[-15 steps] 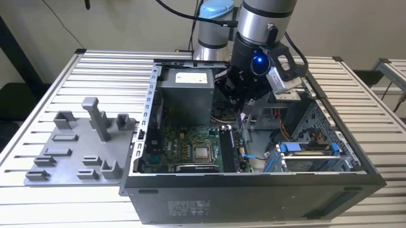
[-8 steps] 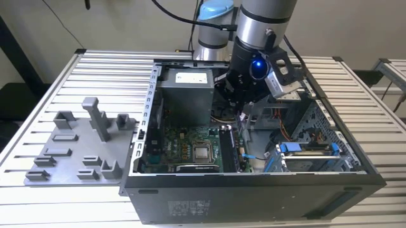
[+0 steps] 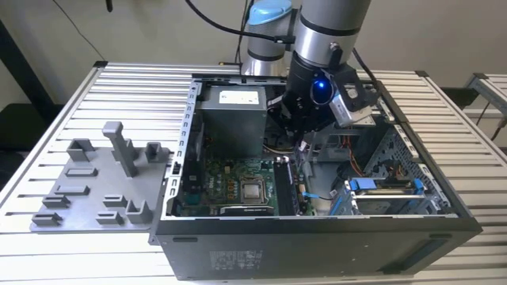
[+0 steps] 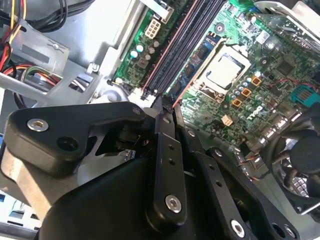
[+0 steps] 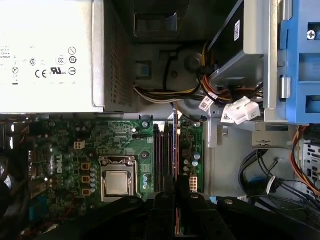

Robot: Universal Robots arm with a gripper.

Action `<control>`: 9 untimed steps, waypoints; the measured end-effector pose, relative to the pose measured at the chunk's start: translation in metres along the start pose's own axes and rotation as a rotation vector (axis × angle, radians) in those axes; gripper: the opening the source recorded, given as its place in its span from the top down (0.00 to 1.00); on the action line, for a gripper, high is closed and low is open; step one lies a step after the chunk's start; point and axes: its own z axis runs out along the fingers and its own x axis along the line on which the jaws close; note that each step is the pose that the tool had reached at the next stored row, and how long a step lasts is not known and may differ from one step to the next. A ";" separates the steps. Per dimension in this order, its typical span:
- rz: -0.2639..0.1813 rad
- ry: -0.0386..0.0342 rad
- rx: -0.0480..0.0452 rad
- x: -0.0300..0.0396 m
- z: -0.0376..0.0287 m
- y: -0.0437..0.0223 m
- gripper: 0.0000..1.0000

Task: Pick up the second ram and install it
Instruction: 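Insert the second ram into the second slot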

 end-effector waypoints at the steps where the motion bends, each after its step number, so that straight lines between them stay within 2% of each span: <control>1: 0.000 -0.0002 0.0000 0.0000 0.0009 0.0000 0.86; 9: 0.000 -0.0008 0.0000 -0.0001 0.0052 -0.0002 0.86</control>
